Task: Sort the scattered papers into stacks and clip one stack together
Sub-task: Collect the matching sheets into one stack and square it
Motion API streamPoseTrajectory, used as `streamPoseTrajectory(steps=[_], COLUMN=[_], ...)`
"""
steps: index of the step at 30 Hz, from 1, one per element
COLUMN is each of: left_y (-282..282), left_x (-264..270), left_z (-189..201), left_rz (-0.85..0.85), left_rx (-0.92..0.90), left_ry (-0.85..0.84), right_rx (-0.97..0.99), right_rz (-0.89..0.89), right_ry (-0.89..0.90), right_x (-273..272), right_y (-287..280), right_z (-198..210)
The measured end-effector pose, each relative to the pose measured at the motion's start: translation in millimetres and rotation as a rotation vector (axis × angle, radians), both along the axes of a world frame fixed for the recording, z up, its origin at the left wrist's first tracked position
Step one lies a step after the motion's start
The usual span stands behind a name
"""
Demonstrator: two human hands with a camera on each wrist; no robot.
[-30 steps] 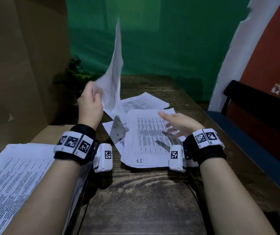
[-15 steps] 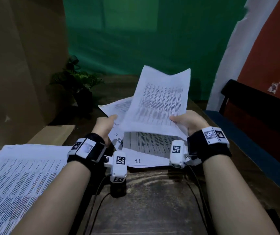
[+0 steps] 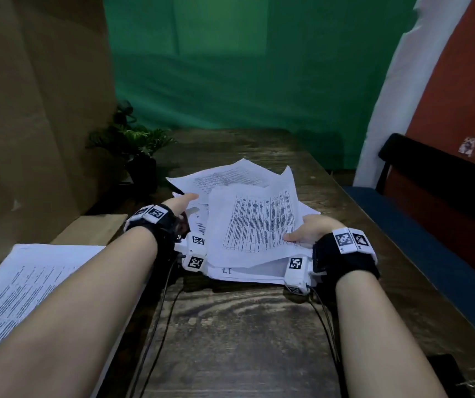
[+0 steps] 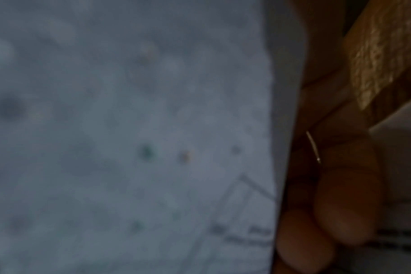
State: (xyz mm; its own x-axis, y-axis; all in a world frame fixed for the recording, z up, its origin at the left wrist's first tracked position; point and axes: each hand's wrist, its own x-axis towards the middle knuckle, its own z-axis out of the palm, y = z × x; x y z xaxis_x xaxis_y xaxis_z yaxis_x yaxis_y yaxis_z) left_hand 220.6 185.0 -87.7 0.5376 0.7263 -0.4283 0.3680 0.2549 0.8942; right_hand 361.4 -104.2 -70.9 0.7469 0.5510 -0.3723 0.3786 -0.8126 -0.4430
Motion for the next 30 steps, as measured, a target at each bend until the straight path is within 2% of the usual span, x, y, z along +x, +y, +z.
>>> streamPoseTrajectory(steps=[5, 12, 17, 20, 24, 27, 30], left_y=[19.5, 19.4, -1.6, -3.3, -18.9, -30.8, -54.6], left_x=[21.8, 31.3, 32.6, 32.1, 17.4, -9.9, -40.9], left_z=[-1.8, 8.3, 17.1, 22.1, 64.6, 120.1, 182.7], left_rz=[-0.03, -0.036, -0.104, -0.039, 0.059, 0.075, 0.005], left_rx=[0.119, 0.255, 0.567, 0.656, 1.025, 1.38, 1.68], left_ry=[0.092, 0.18, 0.422, 0.393, 0.258, 0.112, 0.007], right_rx=[0.019, 0.082, 0.045, 0.059, 0.057, 0.112, 0.187], right_rz=[0.034, 0.04, 0.07, 0.066, 0.067, 0.074, -0.055], right_ry=[0.019, 0.05, 0.022, 0.019, 0.016, 0.063, 0.068], right_x=[-1.1, 3.8, 3.3, 5.7, 5.2, 3.0, 5.2], right_y=[-5.1, 1.1, 0.9, 1.9, 1.4, -4.2, -15.4], right_z=[0.6, -11.3, -10.9, -11.1, -10.5, -6.2, 3.7])
